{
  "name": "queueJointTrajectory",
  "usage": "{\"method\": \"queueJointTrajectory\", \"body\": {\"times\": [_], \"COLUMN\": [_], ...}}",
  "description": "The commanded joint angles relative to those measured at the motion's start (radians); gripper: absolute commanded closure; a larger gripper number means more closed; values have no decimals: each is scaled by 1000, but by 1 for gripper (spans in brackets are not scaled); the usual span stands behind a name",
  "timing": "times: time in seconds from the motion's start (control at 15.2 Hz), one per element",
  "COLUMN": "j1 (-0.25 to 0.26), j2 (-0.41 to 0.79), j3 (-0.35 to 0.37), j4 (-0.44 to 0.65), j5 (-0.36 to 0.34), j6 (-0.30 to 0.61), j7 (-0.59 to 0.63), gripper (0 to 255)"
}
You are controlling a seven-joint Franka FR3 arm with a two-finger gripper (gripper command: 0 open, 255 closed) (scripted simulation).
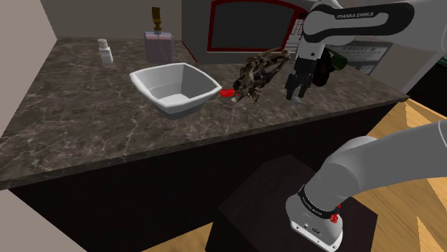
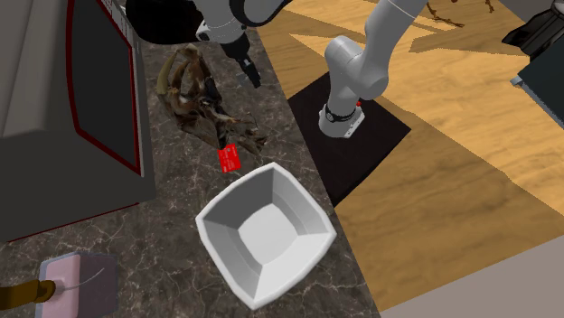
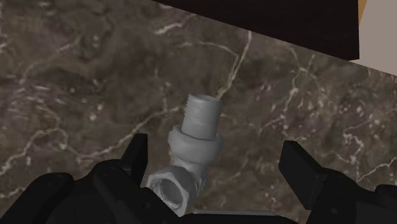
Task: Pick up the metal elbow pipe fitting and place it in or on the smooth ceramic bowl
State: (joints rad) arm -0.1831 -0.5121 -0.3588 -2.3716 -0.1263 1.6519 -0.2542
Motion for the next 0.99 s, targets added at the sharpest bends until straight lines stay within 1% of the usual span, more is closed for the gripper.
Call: {"method": "queueJointTrajectory", "body": {"times": [0.0,0.53,0.59,0.92], "j1": [-2,-3,-3,-3], "j2": [-5,-6,-6,-6], "j3": [-2,-2,-2,-2], "j4": [-29,-37,-37,-37], "j5": [-3,-4,-4,-4], "j6": [24,31,31,31], "j7": [1,2,2,2], "gripper": [0,0,255,255]}}
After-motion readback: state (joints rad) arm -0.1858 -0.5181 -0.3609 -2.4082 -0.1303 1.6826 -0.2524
